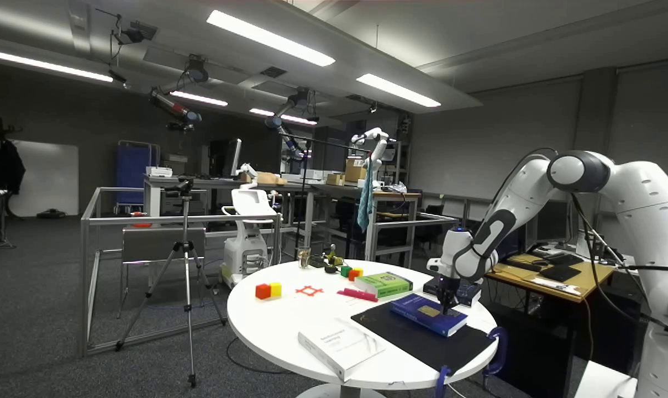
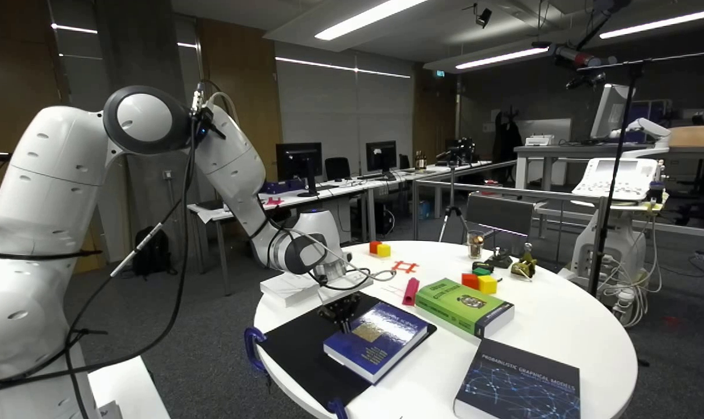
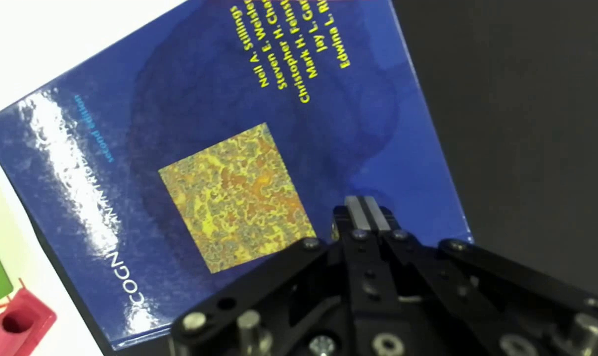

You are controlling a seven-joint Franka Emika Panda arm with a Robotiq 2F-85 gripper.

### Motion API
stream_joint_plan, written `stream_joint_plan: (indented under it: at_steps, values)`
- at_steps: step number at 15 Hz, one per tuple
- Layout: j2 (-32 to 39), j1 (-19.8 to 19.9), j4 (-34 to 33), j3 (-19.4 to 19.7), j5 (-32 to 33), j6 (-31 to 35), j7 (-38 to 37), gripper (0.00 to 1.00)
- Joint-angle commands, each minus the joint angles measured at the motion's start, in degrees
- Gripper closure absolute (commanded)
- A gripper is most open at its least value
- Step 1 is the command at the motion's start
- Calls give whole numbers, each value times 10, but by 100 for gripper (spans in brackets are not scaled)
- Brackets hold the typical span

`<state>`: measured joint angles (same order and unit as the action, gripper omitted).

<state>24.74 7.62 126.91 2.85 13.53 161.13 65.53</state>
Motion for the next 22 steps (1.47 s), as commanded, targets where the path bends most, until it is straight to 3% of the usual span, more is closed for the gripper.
stream_joint_plan:
  at_steps: [1,6,9,12,14,22]
  values:
    - [-87,10,84,-5,-3,16,-37,100]
    - [-207,15,163,-10,-49,-11,-88,100]
    - [-274,15,197,-24,-161,-34,-54,100]
    - [-341,-13,217,-2,-270,-83,-30,100]
    - [-379,-29,225,17,-305,-115,-37,100]
    - [-486,-64,235,90,-363,-253,-57,100]
